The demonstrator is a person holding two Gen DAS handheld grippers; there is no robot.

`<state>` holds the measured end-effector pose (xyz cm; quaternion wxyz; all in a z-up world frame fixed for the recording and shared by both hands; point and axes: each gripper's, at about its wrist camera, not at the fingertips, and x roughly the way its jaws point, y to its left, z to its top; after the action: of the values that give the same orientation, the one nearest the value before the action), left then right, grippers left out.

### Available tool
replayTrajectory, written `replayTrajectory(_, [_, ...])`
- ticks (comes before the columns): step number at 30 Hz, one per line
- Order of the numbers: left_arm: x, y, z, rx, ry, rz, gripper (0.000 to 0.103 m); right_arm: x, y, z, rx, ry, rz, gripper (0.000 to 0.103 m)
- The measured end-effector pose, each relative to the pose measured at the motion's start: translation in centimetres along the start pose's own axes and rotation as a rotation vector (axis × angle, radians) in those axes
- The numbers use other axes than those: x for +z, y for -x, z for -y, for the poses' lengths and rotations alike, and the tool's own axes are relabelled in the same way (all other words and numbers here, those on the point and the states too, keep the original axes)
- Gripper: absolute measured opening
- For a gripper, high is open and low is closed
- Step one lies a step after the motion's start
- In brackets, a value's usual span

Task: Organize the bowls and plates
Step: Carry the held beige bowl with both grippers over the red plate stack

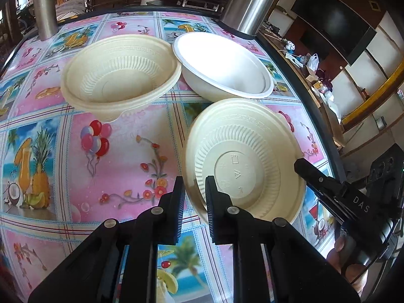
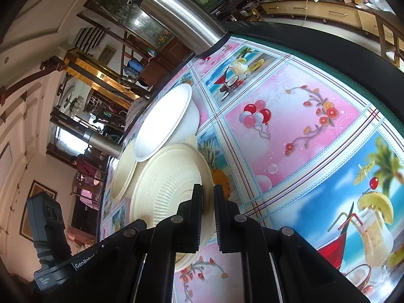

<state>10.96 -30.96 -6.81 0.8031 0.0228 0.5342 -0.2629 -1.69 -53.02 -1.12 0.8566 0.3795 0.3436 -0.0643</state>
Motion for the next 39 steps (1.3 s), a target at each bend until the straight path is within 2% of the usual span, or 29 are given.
replayTrajectory(11, [-2.3, 2.2, -3.6, 0.036, 0.039, 0.04, 0.014, -2.8, -1.6, -3.2, 0.009, 0.071, -0.024, 0.01])
replayTrajectory(23, [-5.7, 5.6, -9.1, 0.098, 0.101, 0.117, 0.014, -7.0, -3.5, -8.3, 0.053, 0.188, -0.071, 0.01])
replayTrajectory(39, [-9.6, 10.9, -14.9, 0.169, 0.169, 0.196, 0.014, -11.9, -4.6, -14.1, 0.152, 0.287, -0.095, 0.009])
